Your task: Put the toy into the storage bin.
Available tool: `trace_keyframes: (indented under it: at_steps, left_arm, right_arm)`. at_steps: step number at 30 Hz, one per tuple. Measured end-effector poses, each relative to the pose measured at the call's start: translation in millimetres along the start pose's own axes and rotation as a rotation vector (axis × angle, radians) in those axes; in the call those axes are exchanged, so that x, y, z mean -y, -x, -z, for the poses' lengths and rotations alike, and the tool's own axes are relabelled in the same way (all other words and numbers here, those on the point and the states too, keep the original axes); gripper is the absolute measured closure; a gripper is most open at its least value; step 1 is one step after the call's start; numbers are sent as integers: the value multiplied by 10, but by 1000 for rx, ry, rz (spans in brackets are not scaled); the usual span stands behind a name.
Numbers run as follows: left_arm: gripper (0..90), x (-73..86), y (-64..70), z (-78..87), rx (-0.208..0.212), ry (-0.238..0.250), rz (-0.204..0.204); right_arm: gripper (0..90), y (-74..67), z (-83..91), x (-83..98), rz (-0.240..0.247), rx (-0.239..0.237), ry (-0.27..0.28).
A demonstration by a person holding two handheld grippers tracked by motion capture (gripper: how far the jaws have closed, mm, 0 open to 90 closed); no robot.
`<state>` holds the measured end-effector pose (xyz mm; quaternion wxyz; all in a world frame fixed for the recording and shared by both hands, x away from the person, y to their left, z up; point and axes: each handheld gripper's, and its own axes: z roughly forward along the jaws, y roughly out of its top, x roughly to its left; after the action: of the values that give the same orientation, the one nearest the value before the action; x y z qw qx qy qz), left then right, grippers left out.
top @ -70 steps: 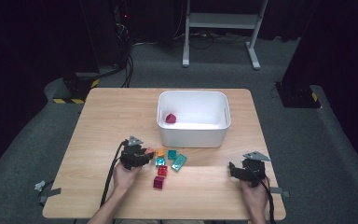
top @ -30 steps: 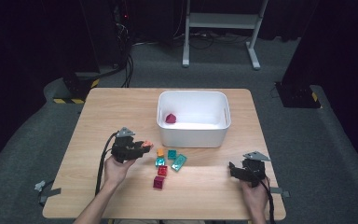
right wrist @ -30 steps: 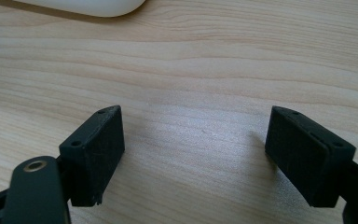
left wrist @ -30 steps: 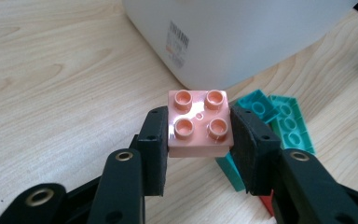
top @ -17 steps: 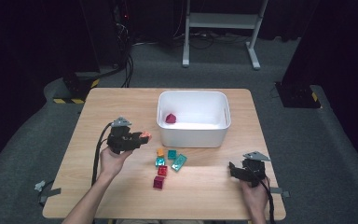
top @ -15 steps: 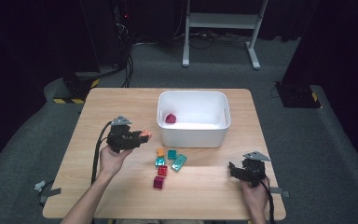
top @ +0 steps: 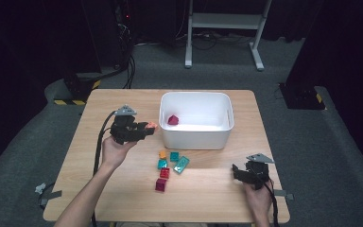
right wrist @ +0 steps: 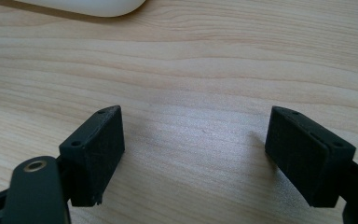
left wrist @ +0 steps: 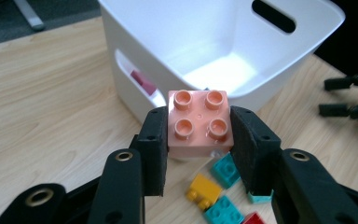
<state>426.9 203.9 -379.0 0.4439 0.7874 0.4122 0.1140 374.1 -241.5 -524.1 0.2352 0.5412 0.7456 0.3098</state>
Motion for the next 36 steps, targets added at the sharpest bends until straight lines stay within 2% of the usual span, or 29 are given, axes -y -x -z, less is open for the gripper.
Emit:
trace_keyframes:
  at_steps: [3, 7, 13, 18, 25, 36]
  left_arm:
    - [585, -71, 6, 4, 15, 11, 13]
    - [585, -175, 23, -2, 17, 5, 2]
    - [585, -258, 24, -38, 29, 17, 27]
    - [585, -320, 28, -55, 29, 22, 26]
    - [585, -484, 45, -69, 37, 41, 18]
    - [584, -726, 109, -230, 49, 47, 6]
  right_arm:
    - [195, -1, 0, 0, -1, 0, 0]
    - [195, -2, 0, 0, -1, 0, 0]
    - [196, 0, 0, 0, 2, 0, 1]
    - [196, 0, 0, 0, 4, -1, 1]
    - [196, 0, 0, 0, 6, -2, 1]
    - [196, 0, 0, 0, 6, -2, 0]
